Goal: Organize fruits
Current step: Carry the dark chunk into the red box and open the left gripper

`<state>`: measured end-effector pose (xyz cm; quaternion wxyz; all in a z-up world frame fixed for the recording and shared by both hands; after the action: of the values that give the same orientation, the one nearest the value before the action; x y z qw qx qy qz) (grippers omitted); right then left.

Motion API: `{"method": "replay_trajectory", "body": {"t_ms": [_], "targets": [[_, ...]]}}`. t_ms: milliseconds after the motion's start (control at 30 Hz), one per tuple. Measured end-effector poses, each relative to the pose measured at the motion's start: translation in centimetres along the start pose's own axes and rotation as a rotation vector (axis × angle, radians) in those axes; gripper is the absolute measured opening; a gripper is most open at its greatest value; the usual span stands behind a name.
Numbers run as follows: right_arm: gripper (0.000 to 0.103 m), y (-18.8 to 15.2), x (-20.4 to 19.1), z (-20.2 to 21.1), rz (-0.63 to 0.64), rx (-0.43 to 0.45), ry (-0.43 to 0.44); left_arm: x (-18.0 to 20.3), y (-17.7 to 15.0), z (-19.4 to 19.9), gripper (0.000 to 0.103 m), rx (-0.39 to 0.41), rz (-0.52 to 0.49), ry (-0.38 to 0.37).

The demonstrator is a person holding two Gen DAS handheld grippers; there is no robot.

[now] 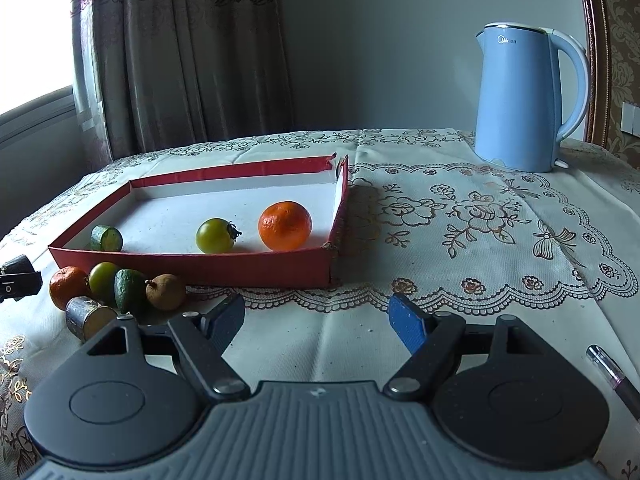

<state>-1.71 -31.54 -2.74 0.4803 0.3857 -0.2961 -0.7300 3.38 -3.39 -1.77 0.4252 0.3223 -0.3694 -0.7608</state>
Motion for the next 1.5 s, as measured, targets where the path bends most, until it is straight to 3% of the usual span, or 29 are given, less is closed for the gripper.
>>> {"method": "replay_trajectory", "body": {"t_ms": [367,567,733,867,967,1133,1200,1300,1500], "targets": [[0.079,0.0,0.0,0.0,0.003,-0.004,-0.003,-1.2,0.9,-1.9,0.032,-0.030,0.041,0.140],[0.079,0.0,0.0,-0.1,0.000,-0.006,-0.004,-2.1,3.4,-3.1,0.032,-0.003,0.035,0.186],[0.079,0.0,0.2,-0.1,-0.013,-0.007,-0.001,-3.1,6.8,-5.3,0.032,0.021,0.033,0.173],[0.079,0.0,0.3,-0.1,-0.017,-0.010,0.000,-3.7,8.1,-8.0,0.032,-0.010,0.040,0.142],[0.079,0.0,0.3,-0.1,-0.020,-0.009,0.003,-4.0,7.7,-9.9,0.033,-0.057,0.042,0.167],[0.079,0.1,0.5,-0.1,-0.031,-0.011,0.010,-4.0,6.1,-8.8,0.053,-0.056,0.031,0.196],[0.079,0.1,0.4,-0.1,-0.029,-0.013,0.011,-3.8,5.5,-6.8,0.073,-0.018,0.017,0.224],[0.079,0.1,0.4,-0.1,-0.029,-0.011,0.012,-3.5,4.0,-3.4,0.095,0.044,0.024,0.234],[0.079,-0.1,-0.2,0.0,0.011,-0.002,0.036,-4.4,0.3,0.0,0.103,0.045,0.065,0.326]]}}
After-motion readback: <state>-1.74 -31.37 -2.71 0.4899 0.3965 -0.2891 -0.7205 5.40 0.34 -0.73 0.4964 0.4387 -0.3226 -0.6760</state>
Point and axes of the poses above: each gripper's, at about its wrist camera, not at the fingertips, and z roughly against the way its jaws point, x to its right, y to its top, the point moved 3 cm from there along -z, roughly the way its jaws point, and after that the axes turned 12 degrees about -z, right-handed, at the moved point
